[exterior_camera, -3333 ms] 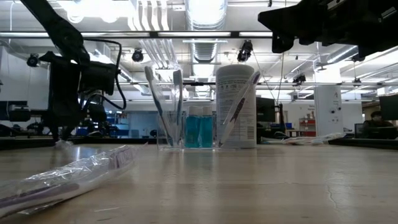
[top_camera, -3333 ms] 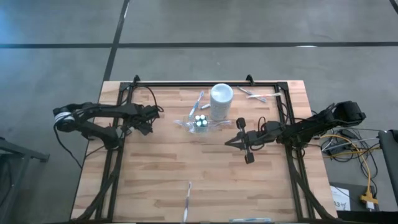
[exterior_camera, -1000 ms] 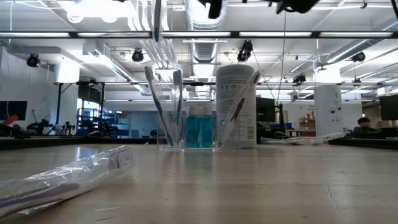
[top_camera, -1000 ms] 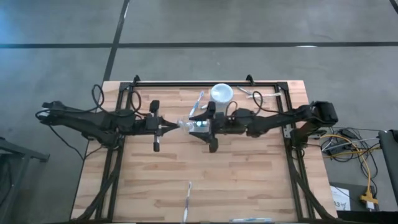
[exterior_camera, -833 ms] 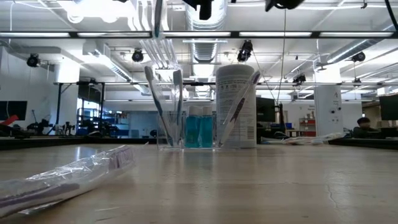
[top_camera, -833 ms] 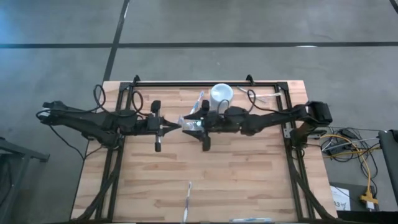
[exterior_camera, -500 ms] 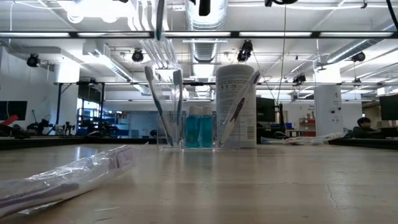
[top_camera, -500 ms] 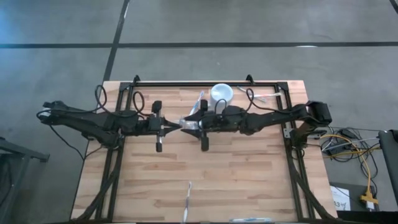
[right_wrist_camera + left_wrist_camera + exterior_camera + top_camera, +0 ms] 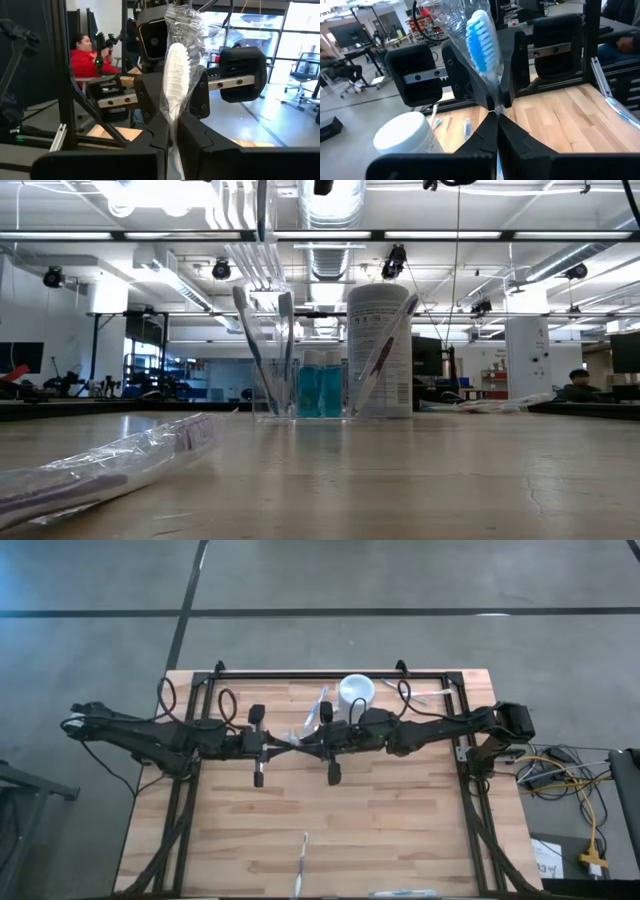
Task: Pick & Place toothbrushing station
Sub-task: Put the blue toothbrush into the transparent organizer
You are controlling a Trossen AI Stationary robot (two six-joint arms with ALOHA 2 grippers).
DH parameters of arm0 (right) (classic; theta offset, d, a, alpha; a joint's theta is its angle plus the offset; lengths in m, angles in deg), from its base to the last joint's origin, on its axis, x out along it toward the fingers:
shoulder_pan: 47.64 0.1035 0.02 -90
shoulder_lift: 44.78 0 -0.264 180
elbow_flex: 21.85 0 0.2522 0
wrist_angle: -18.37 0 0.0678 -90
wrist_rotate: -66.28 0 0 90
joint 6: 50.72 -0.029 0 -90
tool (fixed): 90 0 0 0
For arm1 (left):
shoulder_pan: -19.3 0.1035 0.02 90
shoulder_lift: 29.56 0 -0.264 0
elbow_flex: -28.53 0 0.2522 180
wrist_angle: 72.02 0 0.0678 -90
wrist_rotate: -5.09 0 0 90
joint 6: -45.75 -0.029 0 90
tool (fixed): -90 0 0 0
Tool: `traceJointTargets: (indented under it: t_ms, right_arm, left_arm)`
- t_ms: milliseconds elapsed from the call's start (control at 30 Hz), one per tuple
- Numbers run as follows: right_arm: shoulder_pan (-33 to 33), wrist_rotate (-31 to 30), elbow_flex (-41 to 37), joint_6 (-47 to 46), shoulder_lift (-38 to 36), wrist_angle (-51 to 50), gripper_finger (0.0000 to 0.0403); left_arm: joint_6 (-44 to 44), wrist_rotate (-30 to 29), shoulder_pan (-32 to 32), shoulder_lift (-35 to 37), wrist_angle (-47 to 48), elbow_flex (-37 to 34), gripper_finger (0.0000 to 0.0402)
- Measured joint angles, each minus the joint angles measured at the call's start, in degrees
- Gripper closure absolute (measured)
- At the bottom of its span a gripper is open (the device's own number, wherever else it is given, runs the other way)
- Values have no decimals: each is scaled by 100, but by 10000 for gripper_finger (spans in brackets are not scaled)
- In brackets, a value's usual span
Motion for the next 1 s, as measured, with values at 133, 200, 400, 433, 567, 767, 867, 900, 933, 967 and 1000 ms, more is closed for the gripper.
traceJointTargets:
  t_ms: [133,200,400,433,567,767,867,900,933,967,1000]
  right_arm:
    - [-7,117,-13,20,0,7,388]
    - [-2,144,-24,15,0,9,389]
    - [0,177,-33,17,-61,-262,390]
    - [0,194,-33,17,-83,-284,390]
    - [-1,334,-77,34,-274,-417,391]
    - [2,244,-365,54,-868,-1073,391]
    - [2,146,-725,37,-1370,-1237,391]
    - [4,43,-877,38,-1551,-1247,391]
    - [7,-57,-1050,46,-1738,-1223,391]
    - [11,-170,-1258,63,-1923,-1228,391]
    - [9,-295,-1468,66,-2086,-1228,391]
  left_arm:
    - [97,5,-4,7,5,13,385]
    - [300,210,-10,35,42,19,374]
    - [439,558,-60,73,225,26,314]
    - [453,558,-63,96,234,26,301]
    - [527,575,-63,160,249,26,246]
    - [392,575,-63,385,312,26,185]
    - [480,576,-63,692,690,26,174]
    - [538,577,-63,838,837,26,173]
    - [614,577,-63,982,1066,25,174]
    - [721,577,-63,1102,1215,17,175]
    - [833,577,-64,1242,1277,-20,178]
